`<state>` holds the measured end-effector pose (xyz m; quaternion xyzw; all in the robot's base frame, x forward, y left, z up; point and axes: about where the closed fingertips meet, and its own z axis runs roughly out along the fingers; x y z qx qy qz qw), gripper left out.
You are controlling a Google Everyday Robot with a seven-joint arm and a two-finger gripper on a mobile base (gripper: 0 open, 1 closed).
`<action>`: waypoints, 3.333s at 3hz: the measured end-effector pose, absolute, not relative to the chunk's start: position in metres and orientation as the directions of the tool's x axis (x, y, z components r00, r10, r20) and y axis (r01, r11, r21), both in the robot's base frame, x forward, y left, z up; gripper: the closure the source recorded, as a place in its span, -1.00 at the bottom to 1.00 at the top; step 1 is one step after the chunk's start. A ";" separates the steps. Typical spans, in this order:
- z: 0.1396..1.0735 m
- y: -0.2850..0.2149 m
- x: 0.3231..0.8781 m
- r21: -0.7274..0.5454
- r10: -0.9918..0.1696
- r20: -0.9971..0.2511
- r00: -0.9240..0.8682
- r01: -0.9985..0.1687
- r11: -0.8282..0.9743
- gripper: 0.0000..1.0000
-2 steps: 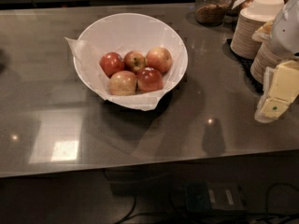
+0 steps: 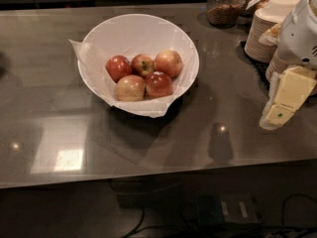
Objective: Pick apple from white bowl
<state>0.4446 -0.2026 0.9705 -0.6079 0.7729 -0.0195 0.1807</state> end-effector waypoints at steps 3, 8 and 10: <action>0.962 -0.155 0.474 -0.260 -0.914 -0.395 -0.092 -0.943 0.207 -1.00; 0.936 -0.084 0.530 -0.242 -0.858 -0.510 0.056 -0.967 0.081 -0.60; 0.933 -0.077 0.541 -0.236 -0.848 -0.526 0.071 -0.970 0.065 -0.44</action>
Offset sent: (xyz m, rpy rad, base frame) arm 0.0473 0.0718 -0.0128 0.2326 -0.0588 0.1507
